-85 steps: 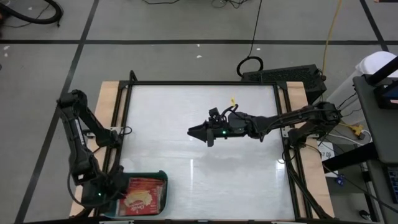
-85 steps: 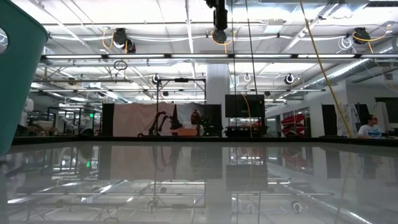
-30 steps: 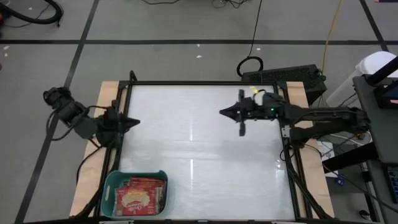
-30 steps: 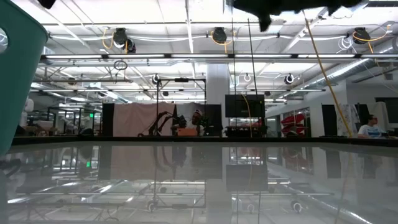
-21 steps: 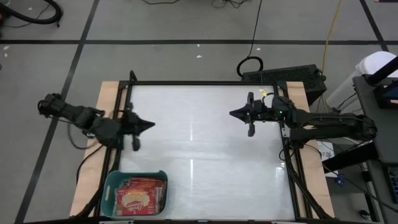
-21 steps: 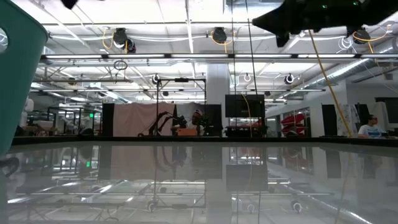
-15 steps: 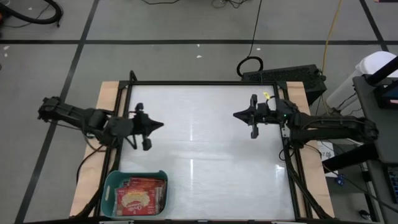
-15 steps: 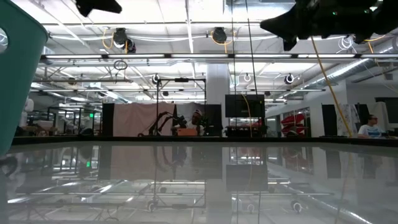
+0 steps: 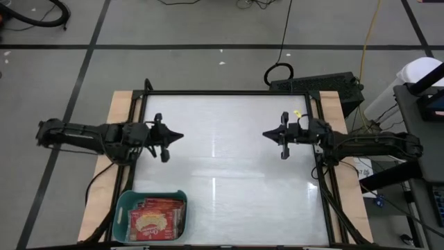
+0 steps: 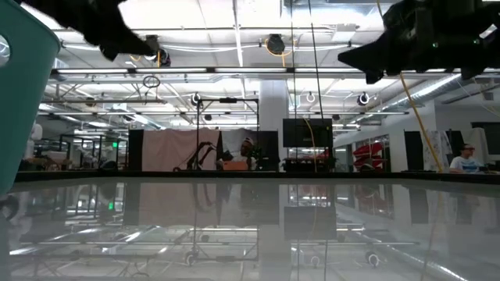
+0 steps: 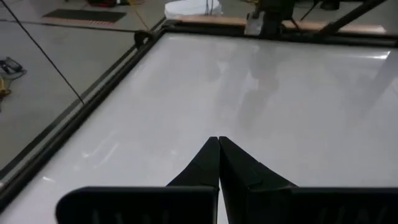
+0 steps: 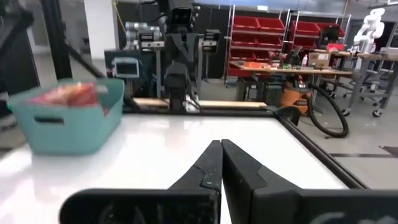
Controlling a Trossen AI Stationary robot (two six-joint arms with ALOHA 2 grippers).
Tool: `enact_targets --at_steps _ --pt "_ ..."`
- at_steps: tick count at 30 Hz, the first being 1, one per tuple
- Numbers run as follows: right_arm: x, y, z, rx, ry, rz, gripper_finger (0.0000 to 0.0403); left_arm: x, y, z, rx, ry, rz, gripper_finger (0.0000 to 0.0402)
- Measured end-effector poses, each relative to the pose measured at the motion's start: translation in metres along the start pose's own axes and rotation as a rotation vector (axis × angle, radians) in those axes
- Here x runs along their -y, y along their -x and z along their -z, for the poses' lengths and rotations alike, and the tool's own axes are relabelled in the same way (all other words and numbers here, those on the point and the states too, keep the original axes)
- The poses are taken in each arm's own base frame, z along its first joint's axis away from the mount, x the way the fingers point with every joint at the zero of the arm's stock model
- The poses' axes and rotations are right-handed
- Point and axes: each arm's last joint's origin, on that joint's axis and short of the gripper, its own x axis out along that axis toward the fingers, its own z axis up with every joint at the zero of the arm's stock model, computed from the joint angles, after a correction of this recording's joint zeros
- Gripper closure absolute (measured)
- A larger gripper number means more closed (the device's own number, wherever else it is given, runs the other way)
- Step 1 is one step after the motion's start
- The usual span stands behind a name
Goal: Sort popcorn bags into baskets
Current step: Return to Home Position
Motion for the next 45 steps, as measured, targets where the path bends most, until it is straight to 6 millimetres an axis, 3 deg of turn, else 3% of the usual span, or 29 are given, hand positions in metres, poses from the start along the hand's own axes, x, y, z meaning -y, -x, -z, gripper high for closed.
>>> enact_targets --at_steps 8,14,21,25,30,35,45 --pt "-0.001 0.002 0.008 -0.022 0.123 -0.002 0.0403 -0.007 -0.008 0.058 0.058 0.019 0.094 0.0398" --pt "-0.001 0.002 0.012 -0.064 0.092 -0.007 0.0403 -0.011 -0.009 0.078 0.112 -0.006 0.085 0.0398" --pt "-0.001 0.002 0.015 -0.094 0.084 -0.009 0.0403 -0.012 -0.012 0.098 0.008 0.091 0.080 0.0395" --pt "-0.002 0.003 0.022 -0.166 0.066 -0.015 0.0403 -0.012 -0.013 0.101 -0.021 0.189 0.073 0.0375" --pt "-0.003 0.008 0.035 -0.215 0.060 -0.019 0.0403 -0.013 -0.013 0.099 -0.003 0.173 0.057 0.0369" --pt "-0.004 0.012 0.048 -0.253 0.047 -0.021 0.0403 -0.012 -0.012 0.104 -0.019 0.153 0.107 0.0395" --pt "-0.006 0.021 0.052 -0.221 0.085 -0.024 0.0403 -0.015 -0.007 0.111 -0.035 0.164 0.104 0.0398"
